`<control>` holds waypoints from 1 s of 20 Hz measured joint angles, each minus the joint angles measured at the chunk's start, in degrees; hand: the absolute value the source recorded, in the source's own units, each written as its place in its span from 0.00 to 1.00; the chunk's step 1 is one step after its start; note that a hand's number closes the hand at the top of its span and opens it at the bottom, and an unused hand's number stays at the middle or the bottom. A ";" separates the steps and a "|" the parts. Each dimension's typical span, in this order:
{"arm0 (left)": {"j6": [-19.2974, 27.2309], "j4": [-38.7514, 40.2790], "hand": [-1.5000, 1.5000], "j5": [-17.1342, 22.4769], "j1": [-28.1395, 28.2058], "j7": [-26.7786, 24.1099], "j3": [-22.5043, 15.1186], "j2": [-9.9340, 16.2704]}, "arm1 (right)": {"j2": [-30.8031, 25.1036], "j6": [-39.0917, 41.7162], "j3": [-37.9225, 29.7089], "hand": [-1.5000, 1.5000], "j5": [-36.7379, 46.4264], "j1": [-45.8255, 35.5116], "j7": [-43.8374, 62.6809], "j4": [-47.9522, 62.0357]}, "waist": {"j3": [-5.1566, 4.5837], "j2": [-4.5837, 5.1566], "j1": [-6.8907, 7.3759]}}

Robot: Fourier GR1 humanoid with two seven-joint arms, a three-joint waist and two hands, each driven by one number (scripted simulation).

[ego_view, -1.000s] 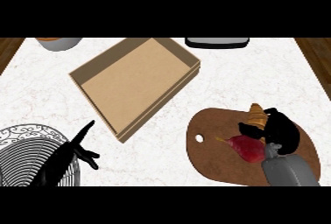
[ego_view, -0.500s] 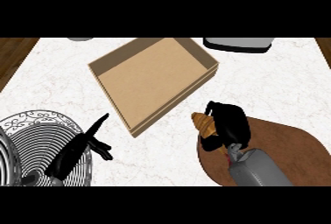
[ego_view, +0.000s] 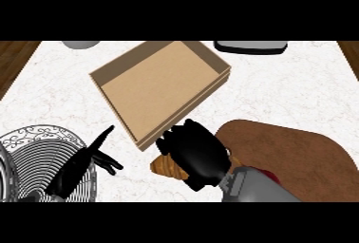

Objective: Pick the croissant from the cutting board and place it in the cardboard box

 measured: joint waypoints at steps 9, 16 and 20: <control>-0.03 -1.89 0.50 0.92 3.55 1.22 2.63 0.18 | -0.35 3.51 -3.91 1.00 -10.04 -1.43 -7.96 -12.20 | 0.08 -0.38 -3.55; 0.02 -2.95 0.50 0.18 4.82 1.01 3.64 -0.23 | 0.20 7.25 -12.58 1.00 -17.71 -2.76 -5.07 -17.73 | 0.05 -0.40 -4.46; -0.74 -3.28 0.50 0.13 4.66 0.76 3.95 -0.50 | 1.10 8.83 -16.54 1.00 -19.39 -5.60 -1.98 -17.13 | -0.11 -0.28 -4.14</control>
